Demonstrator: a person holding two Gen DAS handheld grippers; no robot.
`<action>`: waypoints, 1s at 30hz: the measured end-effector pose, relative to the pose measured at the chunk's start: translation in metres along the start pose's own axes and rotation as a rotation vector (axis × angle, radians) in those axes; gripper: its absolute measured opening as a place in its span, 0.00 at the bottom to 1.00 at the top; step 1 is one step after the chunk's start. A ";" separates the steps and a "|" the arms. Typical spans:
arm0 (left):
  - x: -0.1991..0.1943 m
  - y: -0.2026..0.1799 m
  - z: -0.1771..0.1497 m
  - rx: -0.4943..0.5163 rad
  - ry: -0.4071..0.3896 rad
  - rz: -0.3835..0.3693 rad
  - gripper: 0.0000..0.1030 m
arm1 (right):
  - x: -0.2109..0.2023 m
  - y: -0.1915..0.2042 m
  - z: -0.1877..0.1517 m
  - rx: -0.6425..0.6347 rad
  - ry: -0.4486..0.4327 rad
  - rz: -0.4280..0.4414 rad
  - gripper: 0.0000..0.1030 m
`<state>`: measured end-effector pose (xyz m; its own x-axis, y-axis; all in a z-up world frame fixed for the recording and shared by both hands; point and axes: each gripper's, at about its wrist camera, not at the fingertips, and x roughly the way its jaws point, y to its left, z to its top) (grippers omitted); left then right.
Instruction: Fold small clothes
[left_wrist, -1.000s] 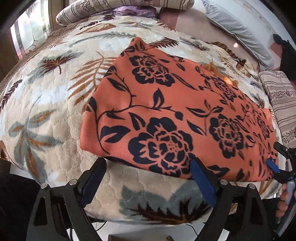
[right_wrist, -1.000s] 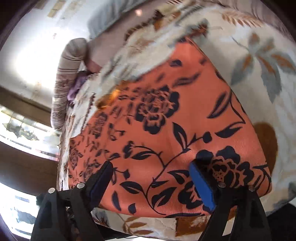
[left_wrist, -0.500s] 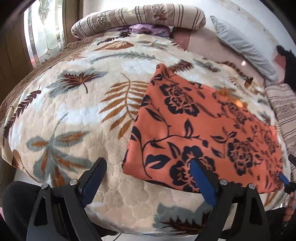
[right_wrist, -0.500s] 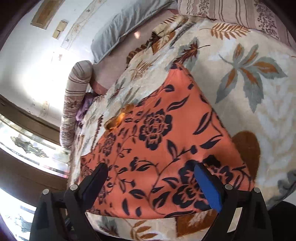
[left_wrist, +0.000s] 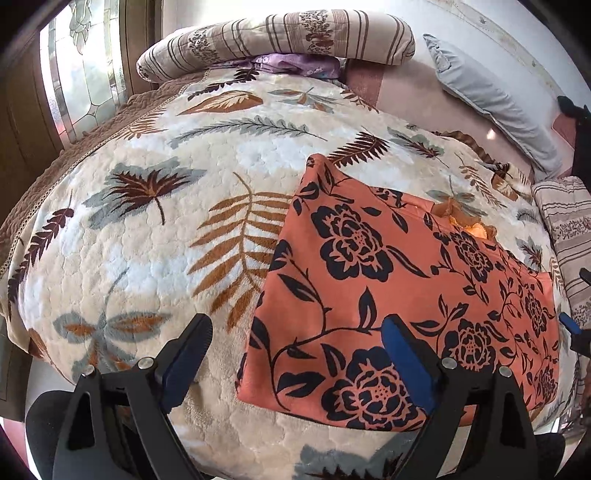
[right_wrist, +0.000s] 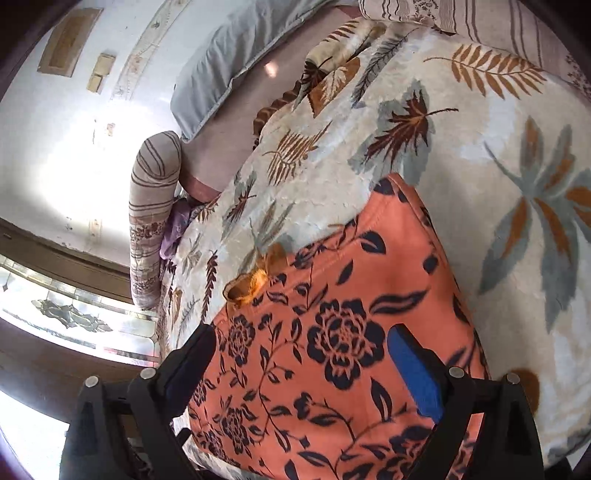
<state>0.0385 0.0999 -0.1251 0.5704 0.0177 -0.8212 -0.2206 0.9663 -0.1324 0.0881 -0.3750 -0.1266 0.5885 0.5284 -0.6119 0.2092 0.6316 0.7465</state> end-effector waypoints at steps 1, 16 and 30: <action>0.001 -0.003 -0.001 0.010 -0.004 0.006 0.91 | 0.005 -0.006 0.010 0.011 -0.004 0.017 0.93; 0.039 0.008 -0.009 0.012 0.097 0.068 0.94 | -0.011 -0.014 -0.073 -0.023 -0.017 -0.029 0.94; 0.028 -0.003 0.053 0.057 0.010 0.079 0.94 | 0.002 -0.017 -0.112 -0.119 -0.021 -0.143 0.94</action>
<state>0.0970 0.1109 -0.1186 0.5449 0.0922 -0.8334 -0.2189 0.9751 -0.0352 -0.0019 -0.3208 -0.1700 0.5759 0.4169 -0.7033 0.1989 0.7630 0.6151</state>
